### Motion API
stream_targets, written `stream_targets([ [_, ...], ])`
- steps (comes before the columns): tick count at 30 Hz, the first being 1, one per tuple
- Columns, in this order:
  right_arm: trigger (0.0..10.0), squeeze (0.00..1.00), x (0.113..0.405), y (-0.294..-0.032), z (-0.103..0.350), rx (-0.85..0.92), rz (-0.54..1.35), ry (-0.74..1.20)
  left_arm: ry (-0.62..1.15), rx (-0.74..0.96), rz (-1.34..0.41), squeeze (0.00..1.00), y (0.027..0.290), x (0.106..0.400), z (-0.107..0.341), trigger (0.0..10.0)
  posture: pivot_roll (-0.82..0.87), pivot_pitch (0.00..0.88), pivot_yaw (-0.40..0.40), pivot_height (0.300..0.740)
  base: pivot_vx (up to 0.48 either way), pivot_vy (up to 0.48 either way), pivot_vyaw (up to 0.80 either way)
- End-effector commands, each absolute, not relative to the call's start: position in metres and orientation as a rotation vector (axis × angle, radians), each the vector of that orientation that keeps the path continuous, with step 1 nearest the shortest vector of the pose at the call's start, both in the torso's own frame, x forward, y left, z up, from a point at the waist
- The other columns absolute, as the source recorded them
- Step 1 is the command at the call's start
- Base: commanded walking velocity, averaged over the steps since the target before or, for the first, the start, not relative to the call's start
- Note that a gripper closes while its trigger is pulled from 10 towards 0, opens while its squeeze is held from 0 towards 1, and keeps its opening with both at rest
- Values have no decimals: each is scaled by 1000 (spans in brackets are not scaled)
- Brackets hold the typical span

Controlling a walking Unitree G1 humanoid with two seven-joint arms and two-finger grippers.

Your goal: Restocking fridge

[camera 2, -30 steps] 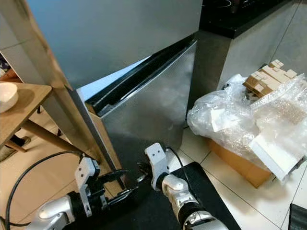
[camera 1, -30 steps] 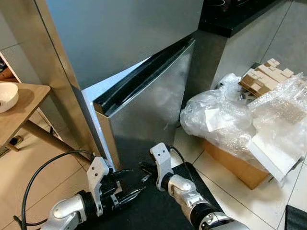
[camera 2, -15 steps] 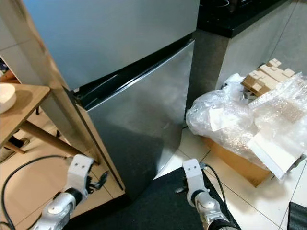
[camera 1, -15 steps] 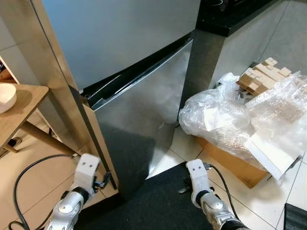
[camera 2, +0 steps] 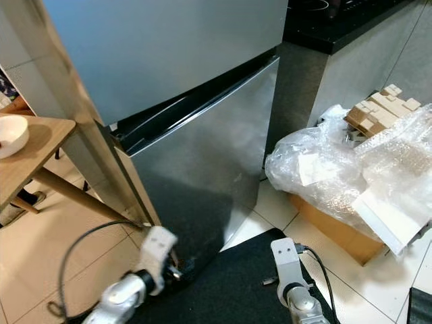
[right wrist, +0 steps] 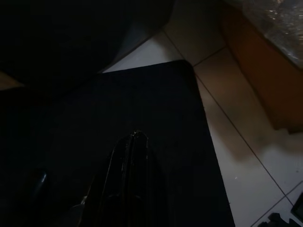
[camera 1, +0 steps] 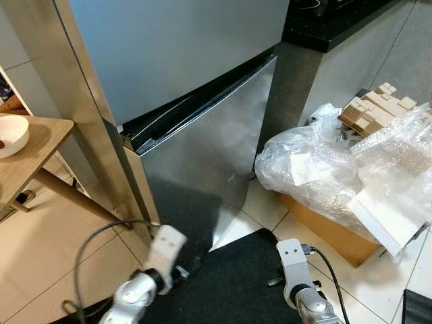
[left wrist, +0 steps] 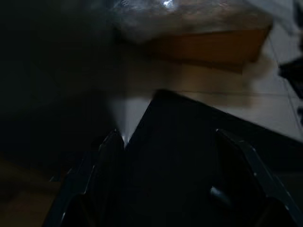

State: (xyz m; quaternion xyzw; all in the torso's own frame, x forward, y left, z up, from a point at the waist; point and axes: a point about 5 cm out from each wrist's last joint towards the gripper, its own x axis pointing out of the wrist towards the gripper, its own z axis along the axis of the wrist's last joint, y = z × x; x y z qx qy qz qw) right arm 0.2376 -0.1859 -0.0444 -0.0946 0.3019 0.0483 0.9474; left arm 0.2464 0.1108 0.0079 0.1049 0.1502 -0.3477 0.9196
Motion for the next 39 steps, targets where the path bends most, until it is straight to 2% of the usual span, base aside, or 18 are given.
stream_targets([
  [1, 10000, 0, 237, -184, -45, -163, 100, 604, 308, 249, -699, 0, 112, 248, 6, 10000, -67, 115, 36, 719, 0, 0, 0],
  [5, 10000, 0, 242, -171, -39, -148, 193, 548, 272, 301, -595, 0, 120, 269, 14, 10000, -74, 117, 36, 719, 0, 0, 0],
  [9, 10000, 0, 244, -165, -37, -167, 238, 529, 230, 241, -480, 0, 129, 288, 27, 10000, -75, 118, 32, 719, 0, 0, 0],
  [17, 10000, 0, 243, -164, -38, -176, 237, 527, 178, 245, -533, 0, 128, 306, 40, 10000, -81, 120, 34, 719, 0, 0, 0],
  [28, 10000, 0, 245, -164, -35, -169, 235, 498, 157, 331, -398, 0, 150, 324, 52, 10000, -87, 120, 38, 719, 0, 0, 0],
  [32, 10000, 0, 248, -148, -28, -136, 352, 431, 161, 363, -289, 0, 167, 328, 54, 10000, -89, 121, 40, 719, 0, 0, 0],
  [39, 10000, 0, 253, -119, -14, -21, 546, 318, 163, 381, -248, 0, 179, 329, 55, 10000, -84, 123, 35, 719, 0, 0, 0],
])
